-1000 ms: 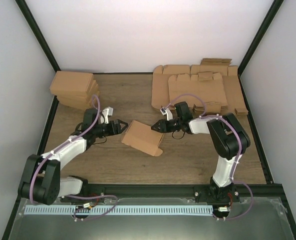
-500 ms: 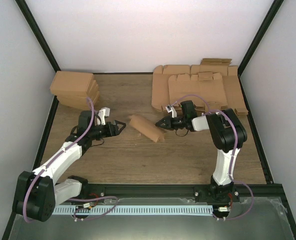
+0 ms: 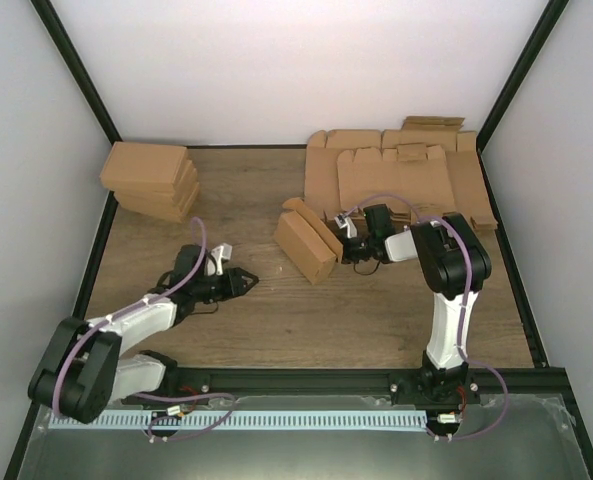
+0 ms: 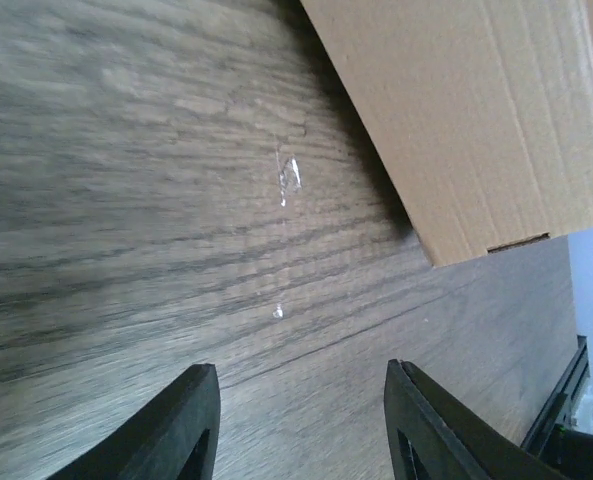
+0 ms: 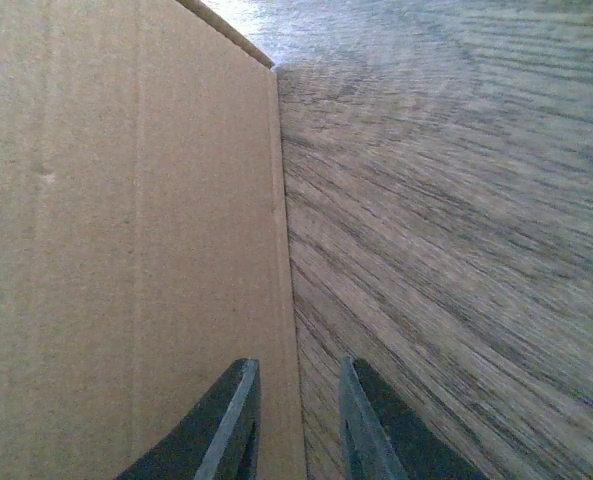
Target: Fold the paper box
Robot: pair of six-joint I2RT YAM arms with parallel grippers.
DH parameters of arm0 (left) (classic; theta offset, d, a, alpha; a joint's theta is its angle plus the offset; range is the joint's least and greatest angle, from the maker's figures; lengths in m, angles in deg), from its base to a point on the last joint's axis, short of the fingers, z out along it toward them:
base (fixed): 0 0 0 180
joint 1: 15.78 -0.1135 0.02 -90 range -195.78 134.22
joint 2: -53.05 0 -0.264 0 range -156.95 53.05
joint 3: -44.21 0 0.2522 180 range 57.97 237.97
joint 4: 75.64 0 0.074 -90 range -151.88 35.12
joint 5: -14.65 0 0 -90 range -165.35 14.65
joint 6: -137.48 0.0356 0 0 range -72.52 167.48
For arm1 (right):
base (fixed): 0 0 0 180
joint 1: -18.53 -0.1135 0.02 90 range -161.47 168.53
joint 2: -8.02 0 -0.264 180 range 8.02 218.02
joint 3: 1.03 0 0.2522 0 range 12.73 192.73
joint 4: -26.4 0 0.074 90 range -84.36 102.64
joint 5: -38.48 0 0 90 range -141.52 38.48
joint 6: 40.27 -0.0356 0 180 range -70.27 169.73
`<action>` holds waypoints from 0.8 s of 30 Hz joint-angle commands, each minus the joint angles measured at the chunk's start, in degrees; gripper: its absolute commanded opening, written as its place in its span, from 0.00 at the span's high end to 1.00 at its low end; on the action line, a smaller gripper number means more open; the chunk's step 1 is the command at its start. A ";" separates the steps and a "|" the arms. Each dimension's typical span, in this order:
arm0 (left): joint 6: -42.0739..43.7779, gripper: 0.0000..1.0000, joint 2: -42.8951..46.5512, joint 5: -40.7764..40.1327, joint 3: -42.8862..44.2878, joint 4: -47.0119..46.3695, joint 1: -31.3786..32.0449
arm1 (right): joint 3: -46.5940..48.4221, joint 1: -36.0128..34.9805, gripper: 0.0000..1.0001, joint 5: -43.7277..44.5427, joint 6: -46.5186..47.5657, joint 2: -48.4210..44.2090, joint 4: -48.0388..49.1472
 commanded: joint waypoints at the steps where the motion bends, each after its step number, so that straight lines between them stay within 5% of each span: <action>1: -1.85 0.53 -5.49 -1.23 2.17 -9.42 3.93 | 1.01 -0.10 0.74 1.86 -0.03 -0.48 -1.90; 16: 0.31 0.61 -23.04 -0.01 13.56 -17.65 9.91 | 2.18 -0.16 0.64 11.99 3.13 -12.89 -10.17; 24: 0.82 0.61 -25.67 1.08 16.18 -17.75 10.09 | 1.37 -2.85 0.34 18.02 9.14 -23.19 -15.96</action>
